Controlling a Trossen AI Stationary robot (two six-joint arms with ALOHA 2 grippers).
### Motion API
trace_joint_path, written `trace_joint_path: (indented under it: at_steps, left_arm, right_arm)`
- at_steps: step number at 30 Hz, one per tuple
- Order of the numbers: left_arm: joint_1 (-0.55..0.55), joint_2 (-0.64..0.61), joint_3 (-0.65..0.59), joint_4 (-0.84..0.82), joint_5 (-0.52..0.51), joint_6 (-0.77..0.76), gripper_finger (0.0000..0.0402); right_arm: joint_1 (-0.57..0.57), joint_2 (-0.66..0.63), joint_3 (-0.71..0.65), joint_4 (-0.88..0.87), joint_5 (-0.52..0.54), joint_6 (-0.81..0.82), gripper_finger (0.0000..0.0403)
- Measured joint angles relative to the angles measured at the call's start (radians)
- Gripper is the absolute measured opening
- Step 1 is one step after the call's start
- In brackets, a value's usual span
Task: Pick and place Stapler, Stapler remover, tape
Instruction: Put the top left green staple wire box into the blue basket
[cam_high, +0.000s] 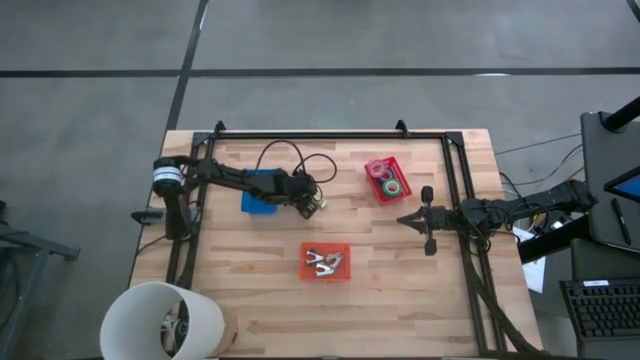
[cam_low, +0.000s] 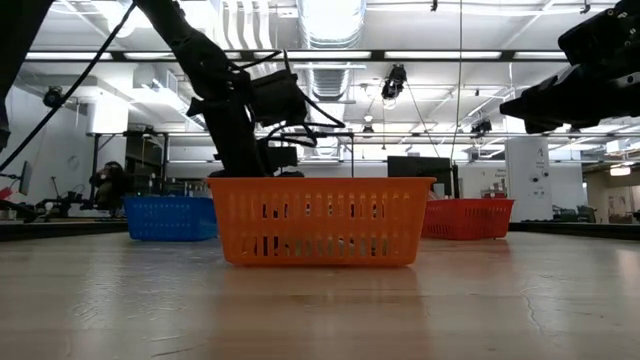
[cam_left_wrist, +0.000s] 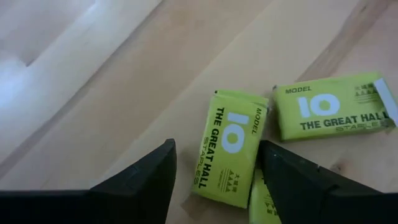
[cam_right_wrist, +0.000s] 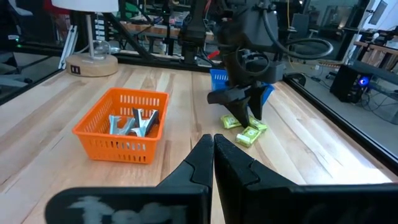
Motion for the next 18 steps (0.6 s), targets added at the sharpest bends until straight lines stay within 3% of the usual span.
trace_joint_path:
  at_steps: [3, 9, 18]
  left_arm:
    - [0.012, 0.0, -0.001, 0.013, 0.061, 0.028, 0.0232]
    - [0.011, 0.0, -0.002, 0.02, 0.063, 0.041, 0.0227]
    - [0.011, -0.009, -0.002, 0.029, 0.071, 0.046, 0.0154]
  right_arm:
    - [0.0, 0.0, 0.0, 0.0, 0.0, 0.002, 0.0008]
    - [0.0, 0.0, 0.0, 0.0, 0.0, 0.001, 0.0008]
    - [0.0, 0.0, 0.0, 0.0, 0.0, 0.002, 0.0008]
